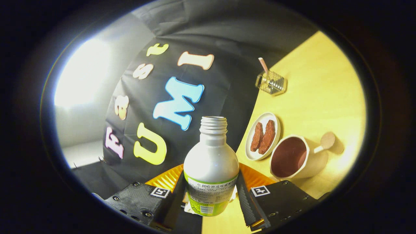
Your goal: Take the bottle from table, then pour the juice into the cup, finally place the bottle on the coaster
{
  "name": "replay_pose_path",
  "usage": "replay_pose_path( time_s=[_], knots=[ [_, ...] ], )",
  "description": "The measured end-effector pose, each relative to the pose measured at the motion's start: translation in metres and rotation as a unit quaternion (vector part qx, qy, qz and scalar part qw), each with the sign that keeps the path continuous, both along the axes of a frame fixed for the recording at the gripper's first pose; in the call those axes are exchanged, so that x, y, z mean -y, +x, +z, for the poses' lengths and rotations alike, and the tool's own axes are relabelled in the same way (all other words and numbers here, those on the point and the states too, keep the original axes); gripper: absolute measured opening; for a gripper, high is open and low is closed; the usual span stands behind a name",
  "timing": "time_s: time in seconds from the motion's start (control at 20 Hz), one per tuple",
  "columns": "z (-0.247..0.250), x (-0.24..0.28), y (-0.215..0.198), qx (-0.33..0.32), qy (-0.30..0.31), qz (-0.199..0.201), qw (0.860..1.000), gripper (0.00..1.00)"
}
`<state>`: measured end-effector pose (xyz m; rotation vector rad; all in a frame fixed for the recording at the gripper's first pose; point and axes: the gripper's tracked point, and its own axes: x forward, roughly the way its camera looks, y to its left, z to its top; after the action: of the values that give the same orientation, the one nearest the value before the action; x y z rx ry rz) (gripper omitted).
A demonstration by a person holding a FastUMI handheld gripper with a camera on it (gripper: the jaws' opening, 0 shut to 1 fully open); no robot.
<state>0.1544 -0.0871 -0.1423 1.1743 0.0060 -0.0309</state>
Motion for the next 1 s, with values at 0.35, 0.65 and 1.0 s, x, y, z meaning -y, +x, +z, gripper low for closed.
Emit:
replay_pose_path(
  time_s=[0.35,0.65,1.0],
  knots=[
    [0.016,0.005,0.000,-0.044,-0.165,-0.009,0.985,0.76],
    [0.051,0.007,-0.007,-0.058,-0.342,-0.037,0.937,0.76],
    [0.060,-0.005,-0.007,-0.117,-0.527,-0.038,0.841,0.76]
  ],
)
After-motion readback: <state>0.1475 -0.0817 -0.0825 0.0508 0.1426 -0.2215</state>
